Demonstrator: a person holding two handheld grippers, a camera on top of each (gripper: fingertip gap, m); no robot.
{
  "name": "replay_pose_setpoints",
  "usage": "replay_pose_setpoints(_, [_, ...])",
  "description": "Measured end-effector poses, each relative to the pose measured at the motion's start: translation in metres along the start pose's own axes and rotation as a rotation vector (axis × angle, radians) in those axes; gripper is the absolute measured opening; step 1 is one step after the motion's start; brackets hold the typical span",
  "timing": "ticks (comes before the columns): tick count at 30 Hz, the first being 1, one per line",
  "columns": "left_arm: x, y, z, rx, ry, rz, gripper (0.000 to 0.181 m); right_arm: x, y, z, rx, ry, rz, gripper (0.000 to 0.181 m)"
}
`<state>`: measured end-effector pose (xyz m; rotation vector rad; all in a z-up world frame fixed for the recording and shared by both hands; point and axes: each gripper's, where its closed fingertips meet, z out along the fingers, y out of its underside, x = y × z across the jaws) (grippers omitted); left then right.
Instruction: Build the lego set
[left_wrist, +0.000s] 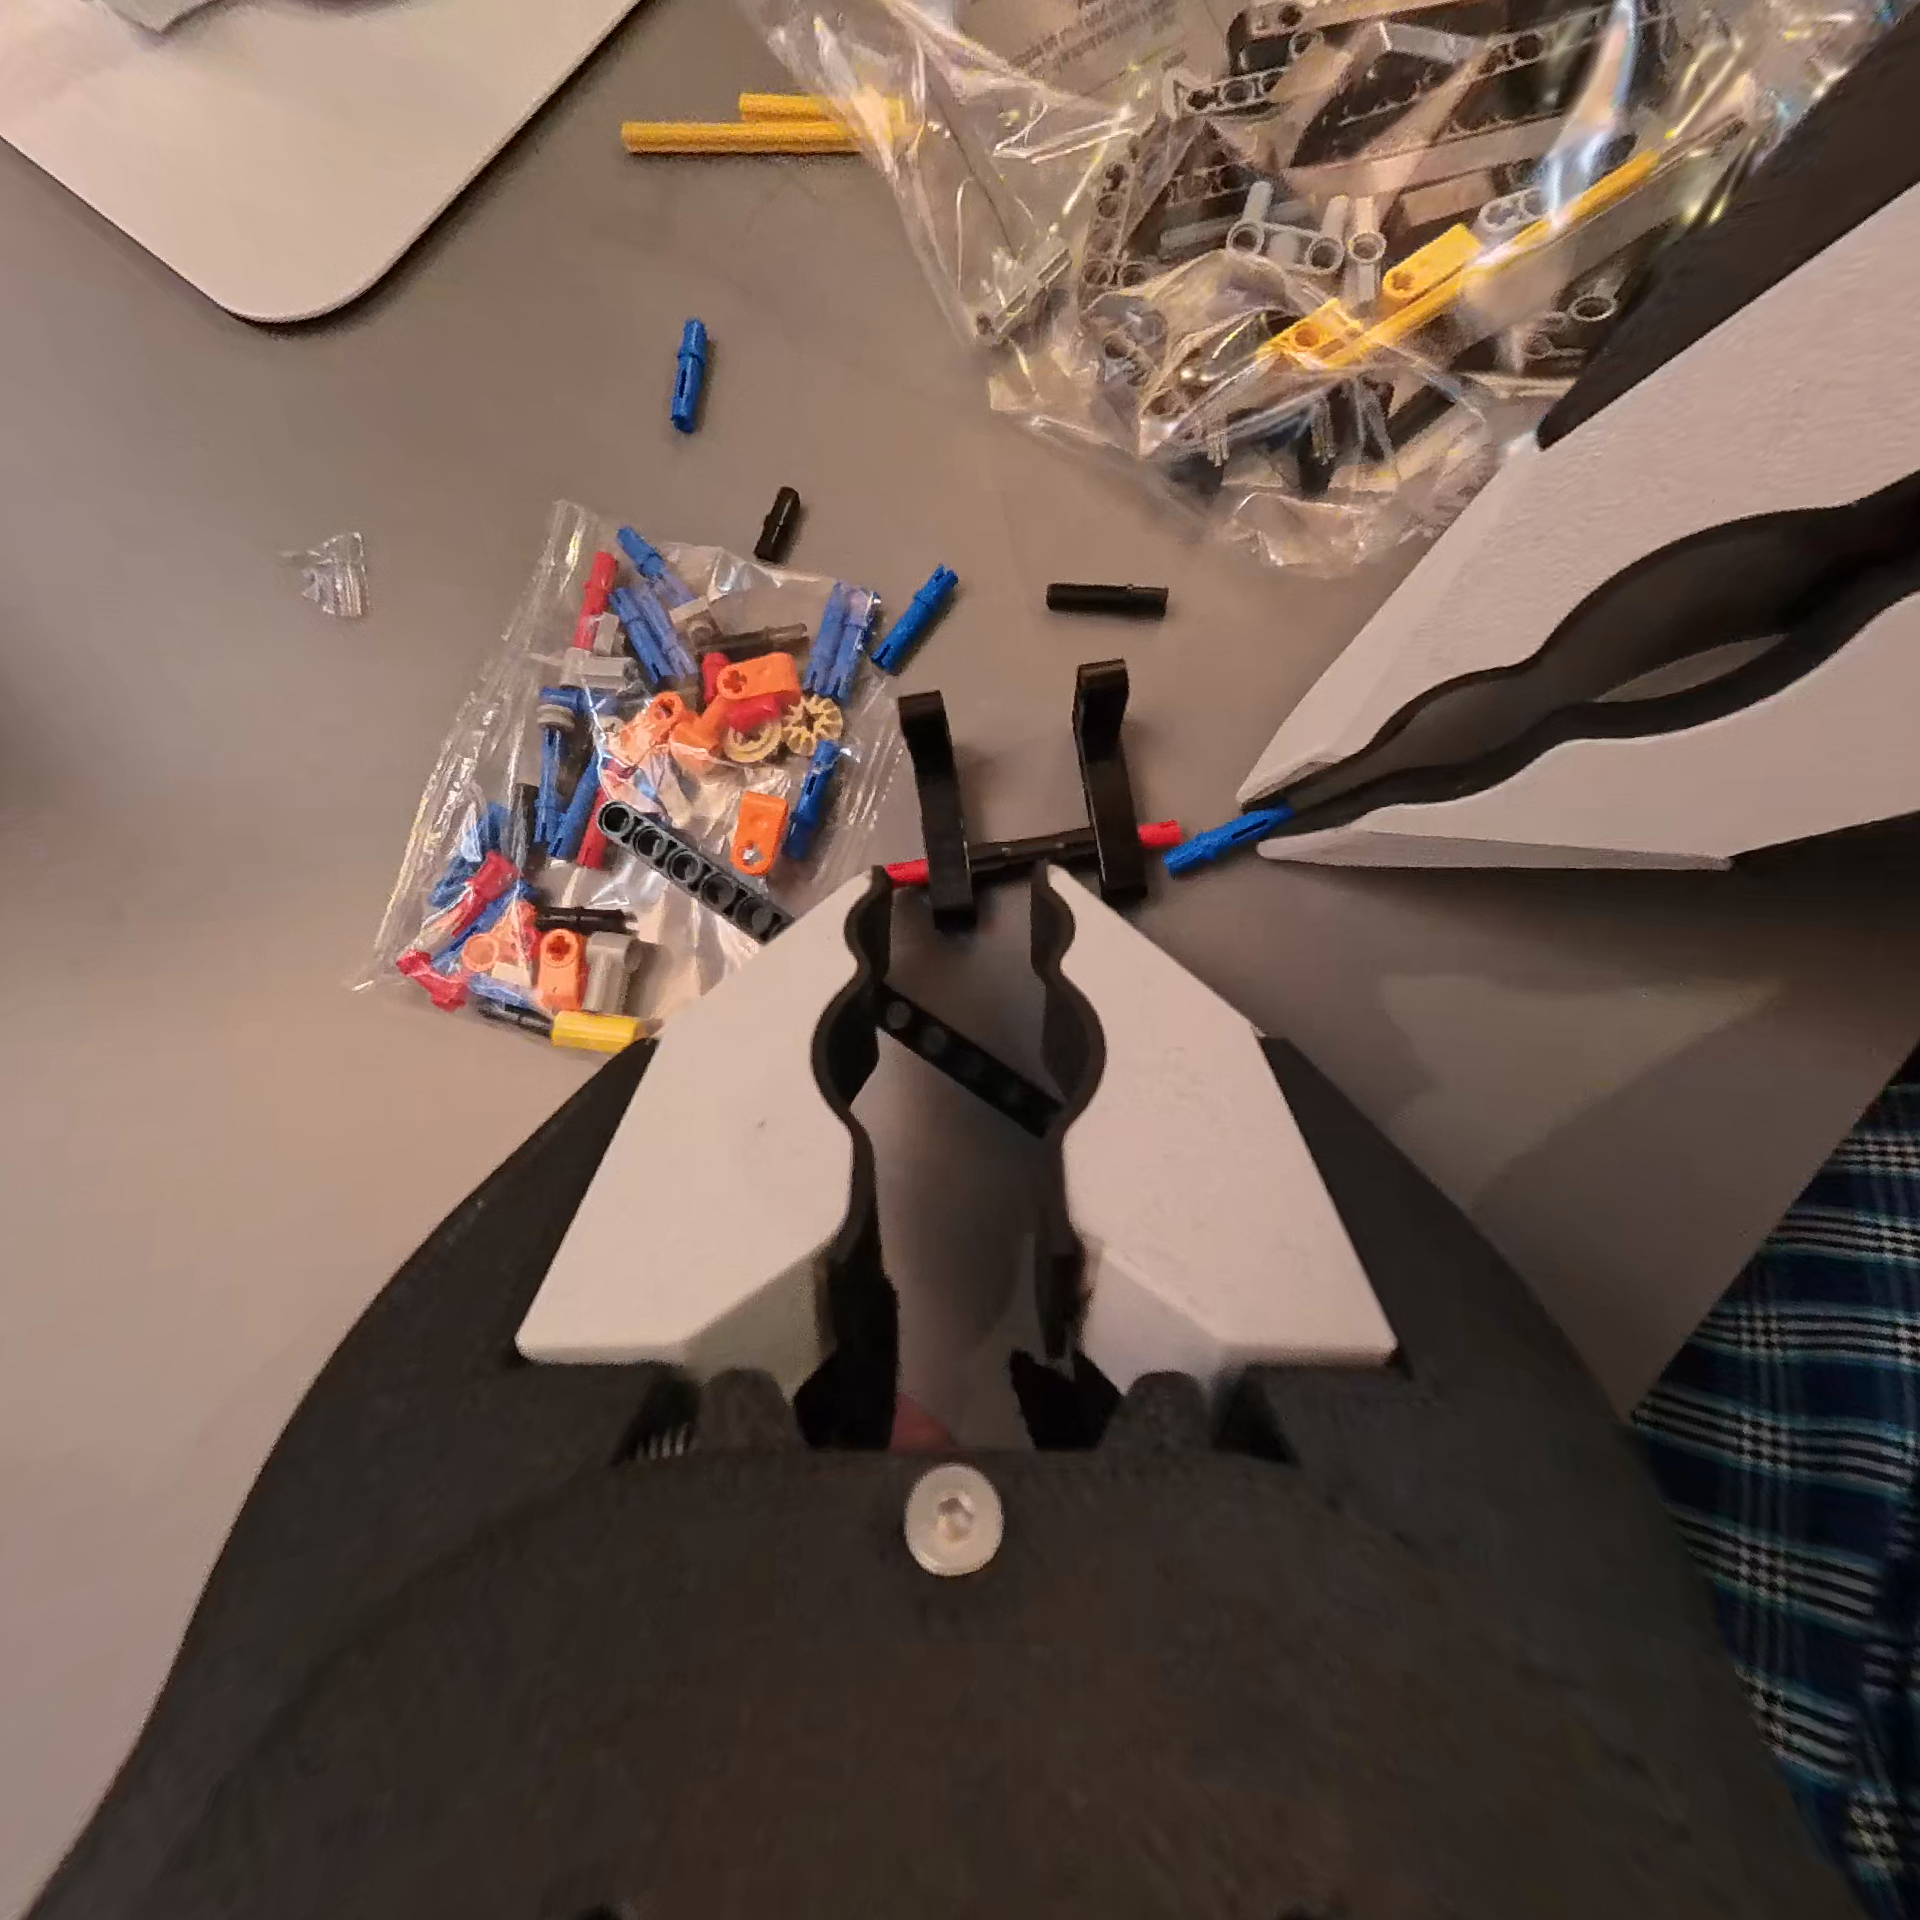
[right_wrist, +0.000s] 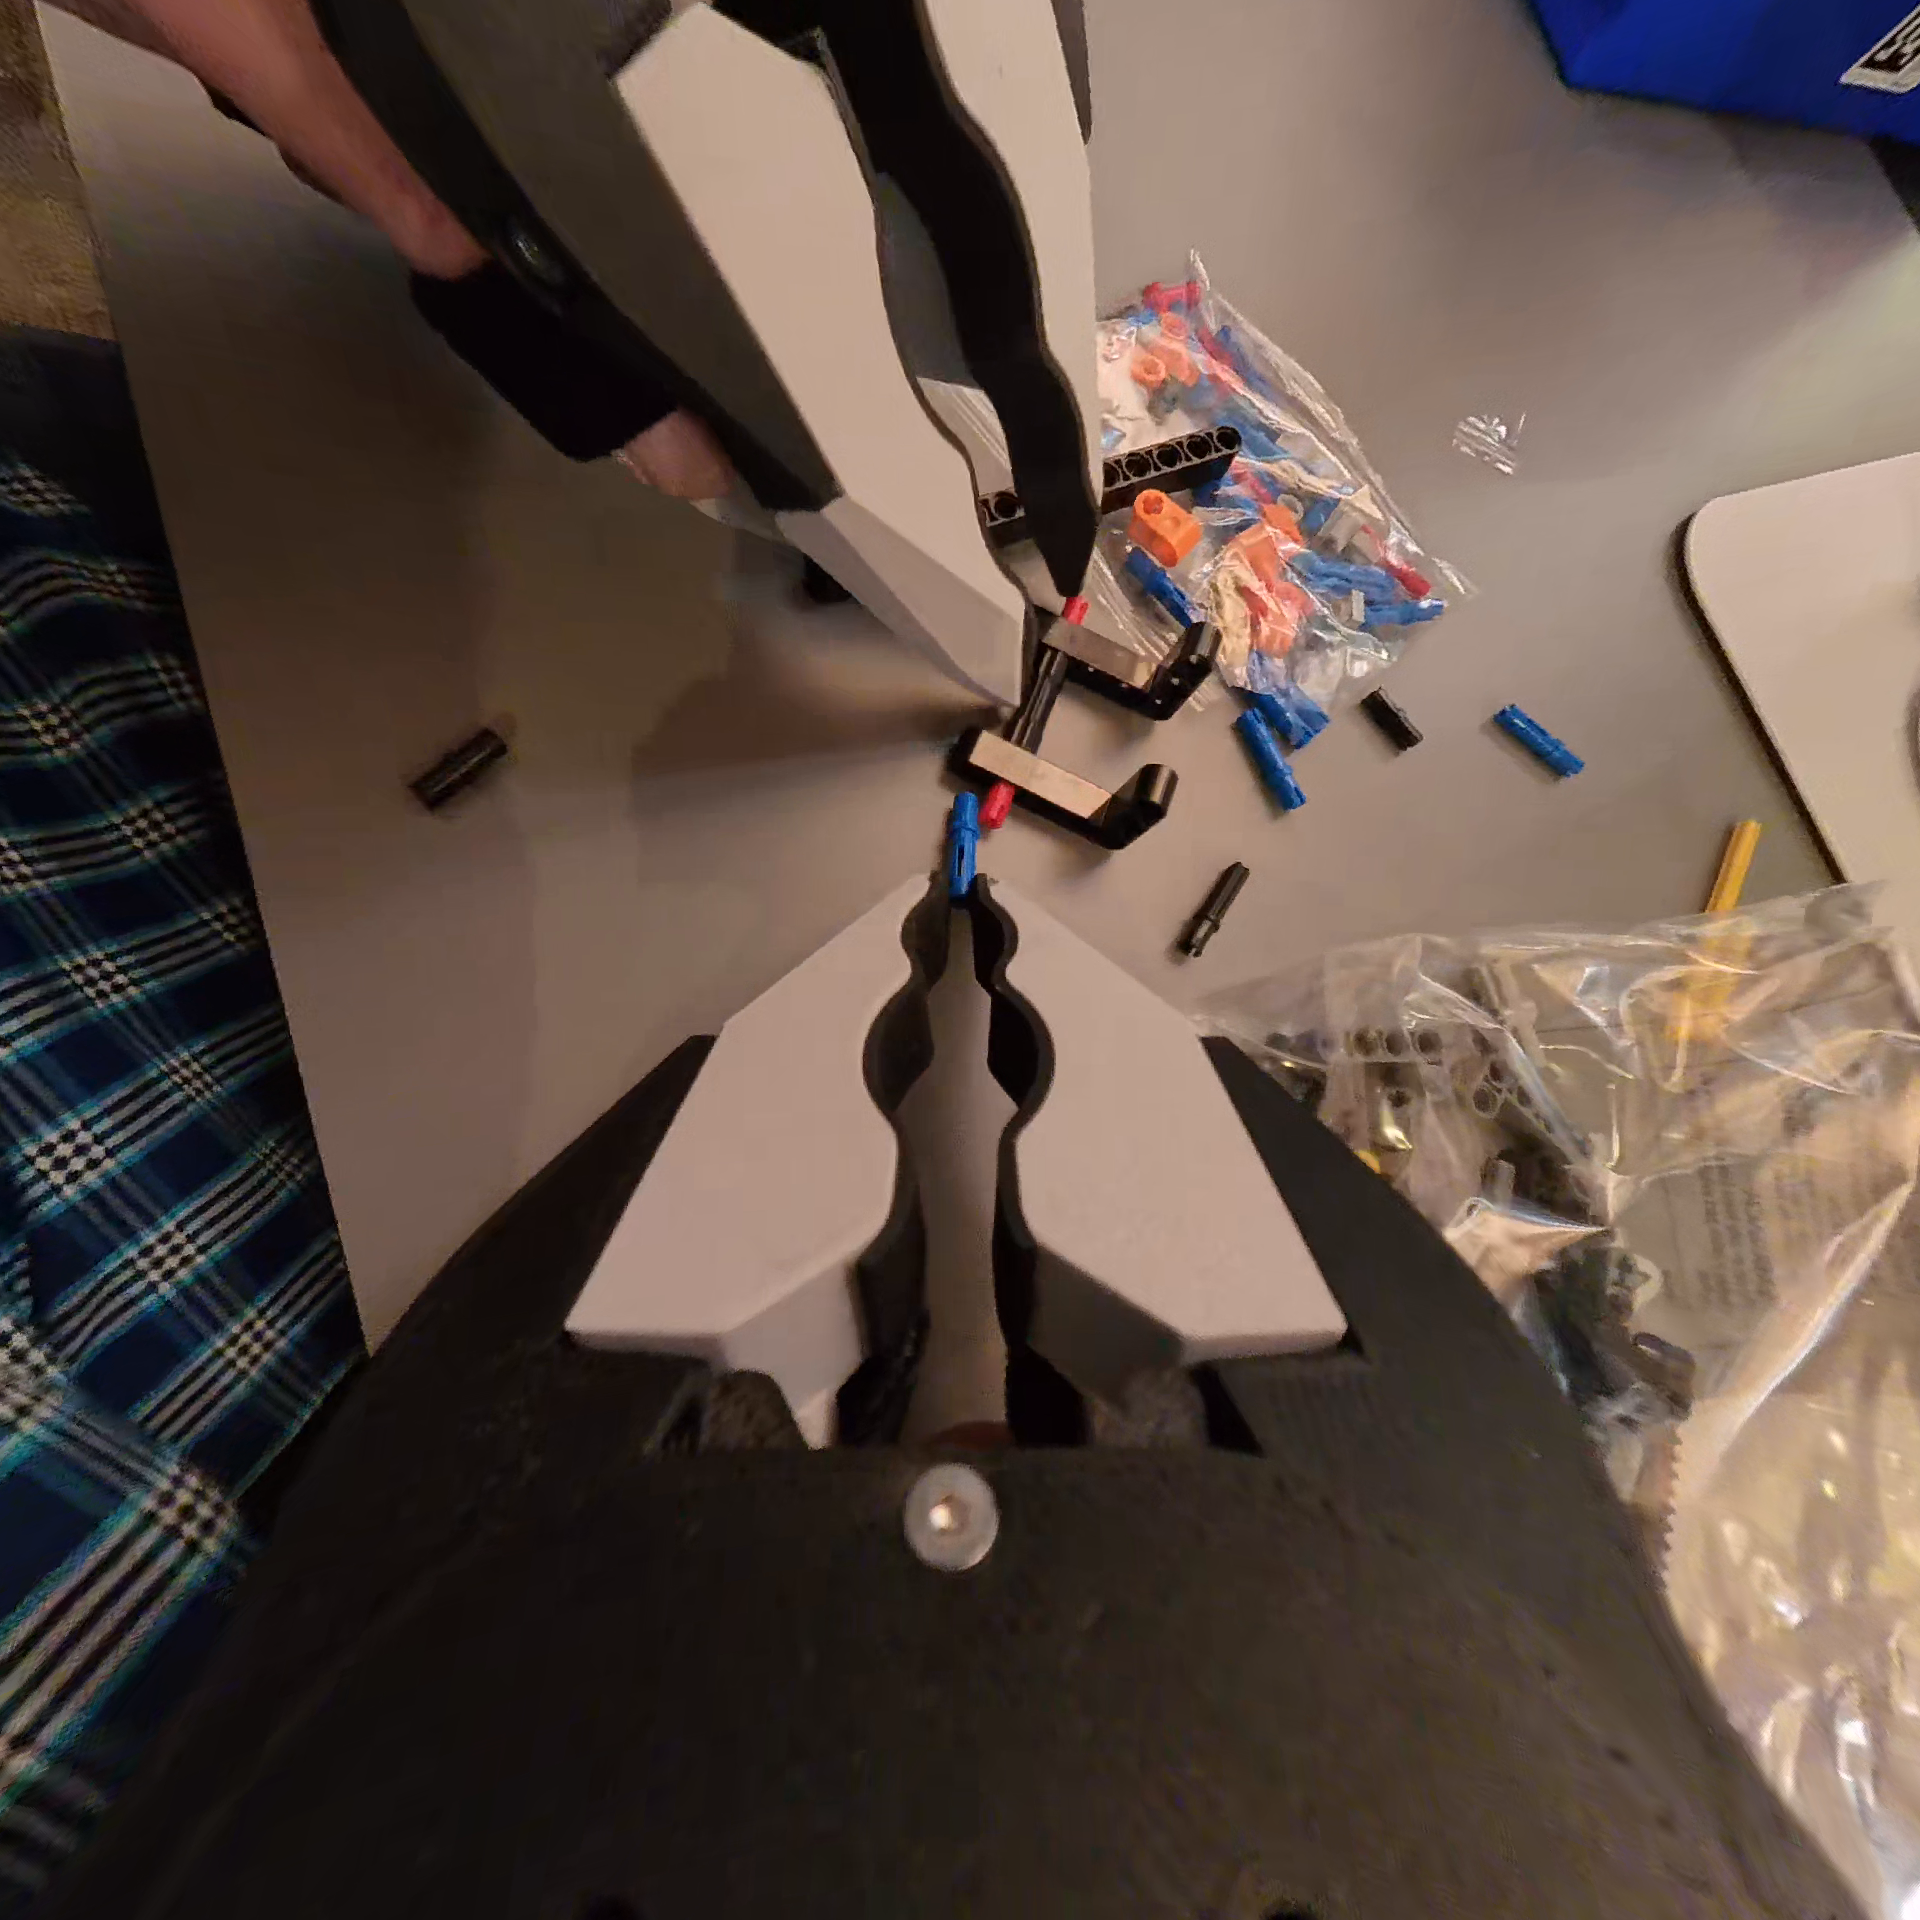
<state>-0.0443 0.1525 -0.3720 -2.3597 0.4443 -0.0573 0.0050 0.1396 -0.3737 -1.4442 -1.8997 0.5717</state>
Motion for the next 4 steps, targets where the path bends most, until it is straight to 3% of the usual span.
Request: replay_pose_setpoints(4, [-0.0041,-0.0046,0.0005,0.002,0.006,-0.004,0.029,0.0028,-0.001,0.0011,0.013,-0.003,0.011,0.001])
